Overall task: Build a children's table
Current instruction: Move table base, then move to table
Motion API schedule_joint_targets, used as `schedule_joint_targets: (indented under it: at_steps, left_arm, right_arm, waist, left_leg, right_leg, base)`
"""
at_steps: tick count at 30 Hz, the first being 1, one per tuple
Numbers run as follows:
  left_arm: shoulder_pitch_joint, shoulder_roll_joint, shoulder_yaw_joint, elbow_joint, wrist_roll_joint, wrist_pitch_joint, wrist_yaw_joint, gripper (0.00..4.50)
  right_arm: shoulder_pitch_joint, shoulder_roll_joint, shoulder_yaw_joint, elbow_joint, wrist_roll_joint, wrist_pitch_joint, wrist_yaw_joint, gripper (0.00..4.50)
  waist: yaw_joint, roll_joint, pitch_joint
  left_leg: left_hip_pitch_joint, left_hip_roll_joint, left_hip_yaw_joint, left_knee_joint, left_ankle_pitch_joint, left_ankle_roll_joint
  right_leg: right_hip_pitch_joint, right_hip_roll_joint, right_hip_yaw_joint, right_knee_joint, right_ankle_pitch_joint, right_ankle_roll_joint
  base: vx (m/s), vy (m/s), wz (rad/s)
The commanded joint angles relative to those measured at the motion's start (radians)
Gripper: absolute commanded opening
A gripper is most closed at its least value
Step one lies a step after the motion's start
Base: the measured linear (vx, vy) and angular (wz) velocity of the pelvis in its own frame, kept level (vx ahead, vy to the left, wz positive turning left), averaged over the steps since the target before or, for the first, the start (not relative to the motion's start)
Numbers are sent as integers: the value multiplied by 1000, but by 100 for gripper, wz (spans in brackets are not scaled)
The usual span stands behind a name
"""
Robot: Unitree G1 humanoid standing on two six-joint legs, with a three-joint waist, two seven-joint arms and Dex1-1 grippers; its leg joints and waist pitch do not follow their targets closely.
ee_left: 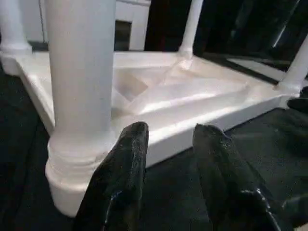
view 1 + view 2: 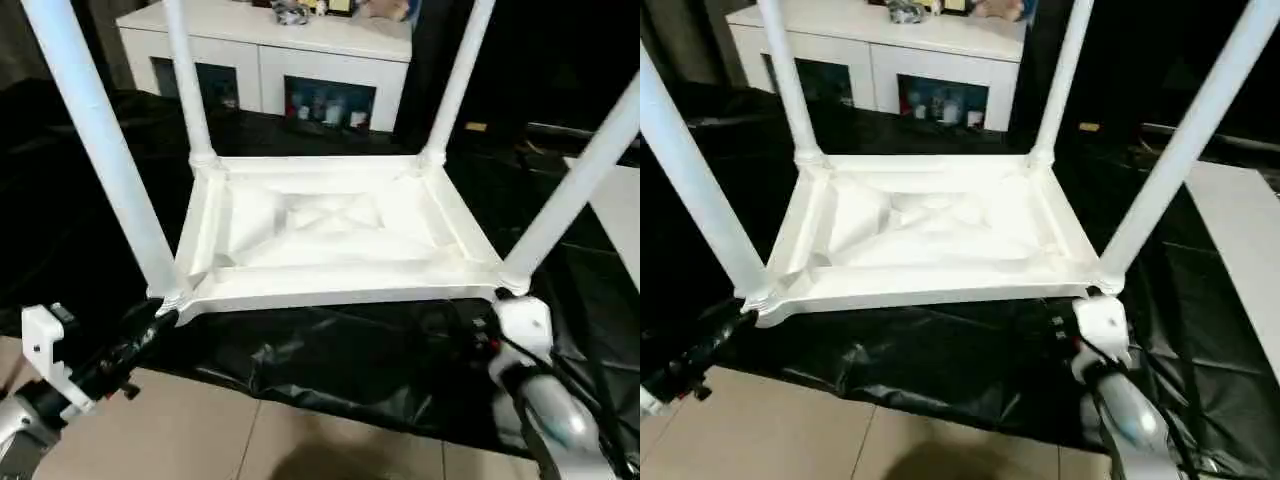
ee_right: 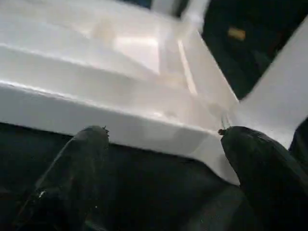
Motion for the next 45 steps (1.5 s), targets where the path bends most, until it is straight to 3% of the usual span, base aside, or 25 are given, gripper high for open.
schedule_joint_targets:
  at_steps: [1,3,6,9,11,12,14,17,20,21,22,24,29,31,32,34,35,36,38,40,41,42,43,44,45]
  left_arm:
    - [3,-10,-16,7,50,-19,7,180]
    - [1,-16,-28,4,59,-19,11,180]
    - [-2,-19,-67,-7,84,-20,10,180]
    - [-13,-21,-131,-62,99,-1,-14,180]
    - [-29,-26,-149,-70,115,-1,-17,180]
    - [-32,-27,-151,-70,119,-3,-16,180]
    - [-76,-50,-166,-64,138,-11,6,180]
    - [-91,-54,-176,-71,128,2,7,180]
    - [-79,-46,-188,-102,116,19,2,180]
    - [-77,-46,-188,-103,116,19,2,180]
    - [-63,-42,-183,-104,114,15,-2,180]
    - [-38,-43,-163,-88,128,-2,1,180]
    - [-19,-65,-169,-84,180,-22,54,180]
    - [-44,-129,-220,-116,293,81,254,180]
    - [-54,-139,-244,-123,344,114,309,180]
    - [-70,-166,-268,-130,409,112,375,180]
    - [-89,-232,-259,-142,387,79,421,180]
    - [-94,-252,-255,-148,379,73,435,180]
    - [-111,-315,-239,-167,343,76,488,180]
    - [-132,-352,-244,-177,378,80,544,180]
    - [-145,-367,-245,-178,395,75,570,180]
    - [-152,-376,-246,-178,406,71,584,180]
    - [-158,-372,-251,-177,418,68,591,180]
    - [-159,-368,-252,-174,424,64,594,180]
    - [-157,-364,-250,-169,433,55,595,180]
  right_arm:
    - [-69,6,-5,64,-17,68,-29,416]
    - [-102,7,4,102,-25,83,-32,416]
    - [-195,27,13,206,-43,102,-55,416]
    - [-333,98,-3,343,10,61,-61,416]
    - [-390,127,-5,404,30,49,-54,416]
    - [-397,131,-4,413,32,49,-51,416]
    - [-495,171,9,535,26,32,-39,416]
    - [-561,184,13,618,8,3,-47,416]
    - [-646,185,-23,718,6,-38,-111,416]
    - [-651,185,-25,724,7,-42,-115,416]
    - [-667,178,-41,736,15,-59,-130,416]
    - [-676,161,-66,746,34,-111,-132,416]
    - [-546,134,-50,537,76,-109,25,416]
    - [-396,113,-26,308,98,-49,81,416]
    - [-353,107,-22,244,108,-29,87,416]
    - [-282,94,-14,141,113,7,90,416]
    - [-202,82,-5,40,111,38,76,416]
    - [-181,79,-3,15,111,42,72,416]
    - [-122,75,4,-53,110,41,56,416]
    - [-59,101,-5,-128,119,44,59,416]
    - [-32,118,-8,-152,125,44,56,416]
    - [-15,129,-10,-165,129,46,54,416]
    - [-2,136,-4,-172,128,52,52,416]
    - [2,143,-1,-171,128,54,48,416]
    - [7,148,6,-178,130,72,38,416]
  waist:
    - [1,19,-23]
    - [0,12,-23]
    - [1,12,-25]
    - [1,15,-27]
    - [-6,15,-31]
    - [-8,14,-32]
    - [-7,15,-32]
    - [-10,14,-31]
    - [-8,15,-33]
    - [-9,7,-34]
    - [-6,12,-33]
    - [-4,6,-31]
    - [17,4,-26]
    - [23,8,-26]
    - [37,4,-22]
    - [35,2,-24]
    - [33,5,-23]
    - [37,8,-26]
    - [35,15,-25]
    - [30,8,-23]
    - [34,7,-20]
    - [35,-3,-18]
    - [42,3,-19]
    - [33,2,-9]
    - [29,12,-6]
  left_leg:
    - [17,49,-39,-107,-573,-47]
    - [18,49,-37,-106,-575,-49]
    - [19,49,-34,-103,-561,-50]
    - [20,51,-34,-102,-553,-51]
    - [2,53,-39,-107,-525,-54]
    - [1,51,-38,-107,-516,-52]
    - [14,48,-31,-100,-520,-54]
    - [10,47,-31,-97,-498,-47]
    - [19,48,-27,-94,-503,-50]
    - [21,47,-25,-92,-505,-48]
    - [25,48,-26,-91,-518,-48]
    - [25,46,-24,-91,-520,-45]
    - [34,48,-23,-92,-541,-38]
    - [24,52,-25,-99,-528,-46]
    - [41,52,-22,-96,-545,-47]
    - [46,46,-23,-90,-559,-43]
    - [18,49,-34,-104,-524,-36]
    - [13,50,-34,-101,-507,-39]
    - [20,47,-32,-99,-519,-31]
    - [1,33,-24,-79,-465,41]
    - [-6,26,-27,-48,-387,77]
    - [-8,22,-27,-22,-339,92]
    - [-2,30,-44,36,-251,108]
    - [-19,44,-68,55,-254,108]
    - [1,43,-69,51,-277,97]
  right_leg:
    - [-2,-59,36,-96,-573,-87]
    - [-2,-58,36,-96,-562,-93]
    - [-3,-60,38,-92,-537,-116]
    - [-3,-62,39,-85,-519,-133]
    - [13,-64,35,-75,-481,-137]
    - [14,-63,36,-75,-475,-138]
    - [4,-63,35,-81,-508,-139]
    - [6,-65,32,-81,-513,-144]
    - [-1,-60,30,-79,-503,-150]
    - [-4,-60,29,-81,-507,-150]
    - [-5,-60,27,-83,-522,-147]
    - [-8,-56,25,-86,-533,-132]
    - [-15,-53,26,-99,-585,-86]
    - [-3,-48,27,-94,-557,-79]
    - [-22,-46,29,-101,-561,-72]
    - [-23,-45,24,-106,-596,-60]
    - [4,-51,20,-105,-603,-38]
    - [8,-57,20,-109,-598,-34]
    - [2,-59,16,-117,-611,-36]
    - [23,-106,15,-140,-749,-21]
    - [30,-150,25,-170,-873,8]
    - [30,-182,34,-194,-940,28]
    - [40,-262,48,-225,-1008,31]
    - [58,-295,33,-225,-1016,30]
    - [56,-282,-2,-235,-1015,26]
  base:
    - [0,0,0]
    - [0,0,0]
    - [0,0,0]
    - [0,0,0]
    - [-16,2,-9]
    - [-33,4,-19]
    - [0,0,0]
    - [0,0,0]
    - [0,0,0]
    - [0,0,0]
    - [0,0,0]
    - [0,0,0]
    - [0,0,0]
    - [0,0,0]
    - [0,0,0]
    - [0,0,0]
    - [0,0,0]
    - [0,0,0]
    - [0,0,0]
    - [0,0,0]
    - [-23,51,-25]
    - [-23,51,-25]
    - [-16,114,-30]
    - [-20,174,-37]
    - [-20,174,-37]
